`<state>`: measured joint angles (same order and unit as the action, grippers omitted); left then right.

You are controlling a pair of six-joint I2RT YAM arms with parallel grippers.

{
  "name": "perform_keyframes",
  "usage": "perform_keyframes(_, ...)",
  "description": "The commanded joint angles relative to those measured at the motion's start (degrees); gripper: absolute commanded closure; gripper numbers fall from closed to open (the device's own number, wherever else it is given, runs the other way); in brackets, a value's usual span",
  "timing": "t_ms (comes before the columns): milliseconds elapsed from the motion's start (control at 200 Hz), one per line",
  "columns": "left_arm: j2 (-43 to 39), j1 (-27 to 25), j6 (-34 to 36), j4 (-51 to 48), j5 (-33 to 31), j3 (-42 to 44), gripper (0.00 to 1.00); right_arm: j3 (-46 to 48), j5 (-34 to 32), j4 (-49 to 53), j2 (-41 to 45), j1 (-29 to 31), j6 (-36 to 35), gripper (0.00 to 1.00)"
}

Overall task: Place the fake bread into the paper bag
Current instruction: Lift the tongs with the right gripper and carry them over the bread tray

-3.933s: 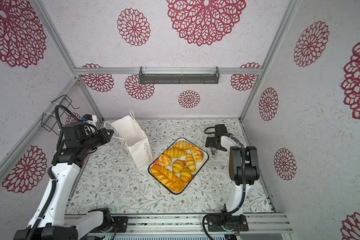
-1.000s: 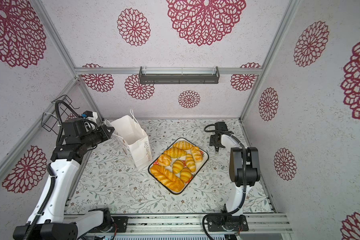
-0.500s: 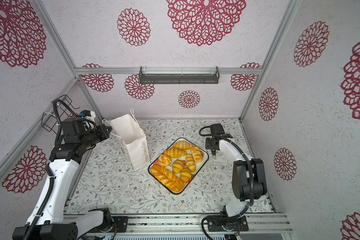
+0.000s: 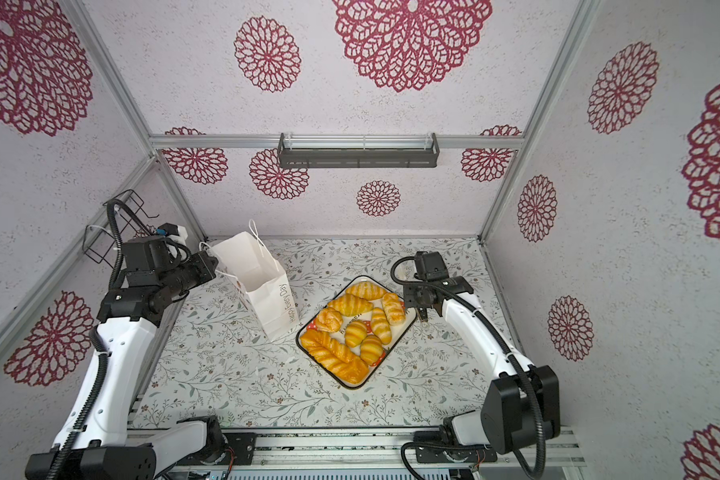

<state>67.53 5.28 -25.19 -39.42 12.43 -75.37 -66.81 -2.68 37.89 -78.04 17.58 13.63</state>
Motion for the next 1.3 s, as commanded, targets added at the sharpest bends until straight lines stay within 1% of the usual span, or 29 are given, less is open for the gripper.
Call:
perform_keyframes(0, -0.8, 0.7, 0.7, -1.5, -1.3, 0.6, 0.87, 0.4, 1.9, 3.4, 3.3, 2.0, 2.2, 0.56)
perform_keyframes(105, -1.4, 1.0, 0.7, -1.9, -1.4, 1.3, 0.72, 1.3, 0.7, 4.9, 4.5, 3.8, 2.8, 0.56)
perform_keyframes(255, -1.4, 1.0, 0.3, -2.0, 0.7, 1.9, 0.55, 2.7, -0.4, 5.9, 5.7, 4.7, 3.5, 0.56)
perform_keyframes(365, -1.0, 0.8, -1.0, -2.5, 3.3, 2.1, 0.46, 3.6, -0.6, 5.8, 6.1, 5.0, 3.9, 0.56)
perform_keyframes(455, -1.0, 0.3, -1.9, -2.4, 4.1, 2.8, 0.39, 4.2, -0.7, 5.5, 6.1, 5.1, 4.0, 0.56)
perform_keyframes(570, -0.5, -1.9, -3.0, -2.6, 3.9, 3.3, 0.33, 4.6, -0.8, 5.1, 6.0, 5.2, 4.1, 0.56)
perform_keyframes(751, 0.6, -6.7, -4.3, -4.2, -0.9, 3.2, 0.31, 4.6, -0.8, 4.7, 5.9, 5.2, 4.0, 0.56)
perform_keyframes(836, 1.0, -7.0, -4.1, -4.5, -3.0, 3.8, 0.31, 4.7, -0.8, 4.5, 6.0, 5.2, 4.0, 0.56)
perform_keyframes(926, 2.1, -7.0, -3.6, -5.3, -3.9, 3.8, 0.34, 4.8, -0.7, 4.7, 5.9, 5.2, 3.8, 0.56)
perform_keyframes(1036, 3.6, -7.0, -2.8, -6.1, -4.0, 3.3, 0.42, 5.0, -0.1, 5.2, 6.1, 5.2, 3.7, 0.56)
perform_keyframes(1136, 3.8, -6.9, -2.1, -5.7, -4.5, 3.3, 0.58, 5.6, 0.2, 5.5, 6.6, 5.2, 3.5, 0.56)
perform_keyframes(1171, 3.9, -6.7, -2.0, -5.4, -4.6, 3.3, 0.6, 5.8, 0.4, 5.5, 6.7, 5.2, 3.5, 0.56)
perform_keyframes(1296, 4.2, -6.5, -1.2, -4.2, -4.5, 3.1, 0.61, 6.9, 2.1, 5.5, 6.7, 5.3, 3.4, 0.56)
